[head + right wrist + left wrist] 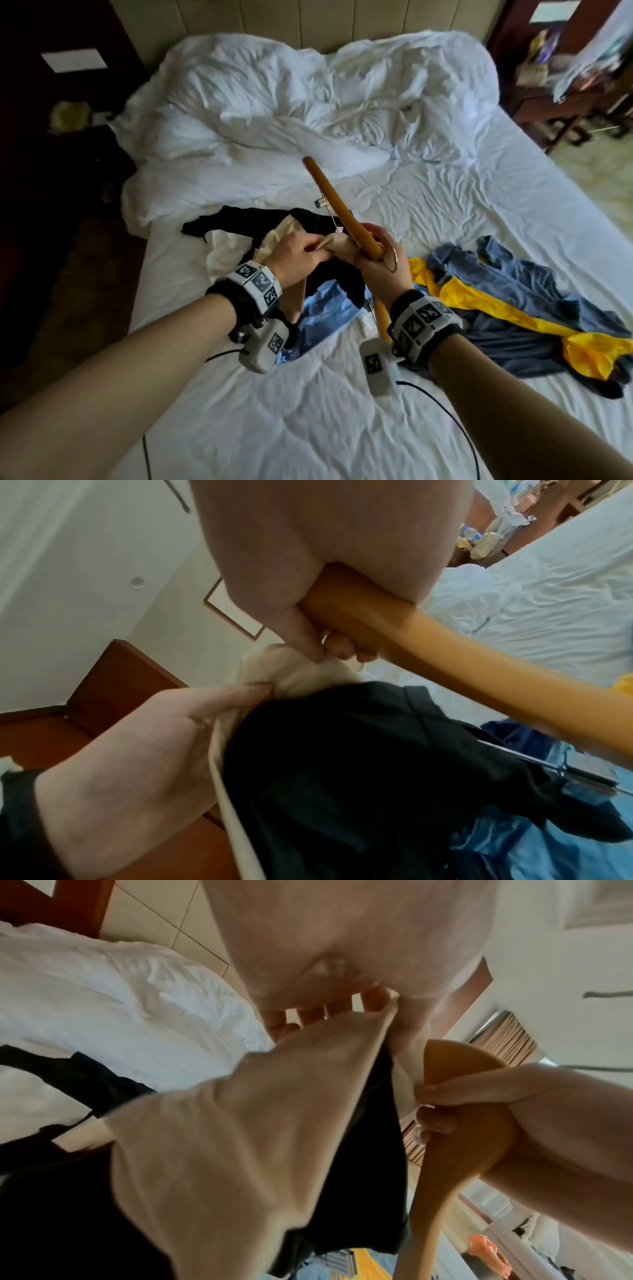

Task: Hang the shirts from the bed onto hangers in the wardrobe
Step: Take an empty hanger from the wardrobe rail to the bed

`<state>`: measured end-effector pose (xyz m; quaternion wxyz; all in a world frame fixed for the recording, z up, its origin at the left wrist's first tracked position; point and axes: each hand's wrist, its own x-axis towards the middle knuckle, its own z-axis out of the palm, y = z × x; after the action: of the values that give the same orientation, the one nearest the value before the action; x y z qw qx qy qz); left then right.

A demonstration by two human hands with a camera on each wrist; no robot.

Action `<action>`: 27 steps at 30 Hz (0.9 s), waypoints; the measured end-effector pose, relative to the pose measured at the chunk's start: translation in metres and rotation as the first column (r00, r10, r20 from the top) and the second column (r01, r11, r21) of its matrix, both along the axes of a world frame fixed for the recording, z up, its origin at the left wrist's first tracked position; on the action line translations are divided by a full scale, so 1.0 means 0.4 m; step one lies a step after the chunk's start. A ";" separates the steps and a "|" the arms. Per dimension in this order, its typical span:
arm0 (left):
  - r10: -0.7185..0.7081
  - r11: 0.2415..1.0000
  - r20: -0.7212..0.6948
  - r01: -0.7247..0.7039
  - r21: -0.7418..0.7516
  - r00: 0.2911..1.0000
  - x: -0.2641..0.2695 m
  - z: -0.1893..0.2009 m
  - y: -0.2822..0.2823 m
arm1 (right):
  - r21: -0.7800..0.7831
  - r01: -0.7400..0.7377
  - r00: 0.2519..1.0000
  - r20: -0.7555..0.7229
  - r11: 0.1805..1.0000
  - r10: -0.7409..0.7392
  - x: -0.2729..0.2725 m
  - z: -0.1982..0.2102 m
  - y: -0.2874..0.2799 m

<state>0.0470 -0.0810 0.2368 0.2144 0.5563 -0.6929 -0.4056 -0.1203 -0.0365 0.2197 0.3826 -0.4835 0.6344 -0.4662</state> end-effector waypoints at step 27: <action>0.030 0.950 -0.224 -0.097 -0.296 0.974 0.128 0.535 -0.052 | -0.392 -0.041 0.996 -0.086 0.919 0.008 0.033 0.495 -0.046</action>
<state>0.0983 -0.1018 0.4508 0.3851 0.4909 -0.7013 -0.3447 -0.1072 -0.0547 0.4176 0.2569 -0.5773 0.5372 -0.5587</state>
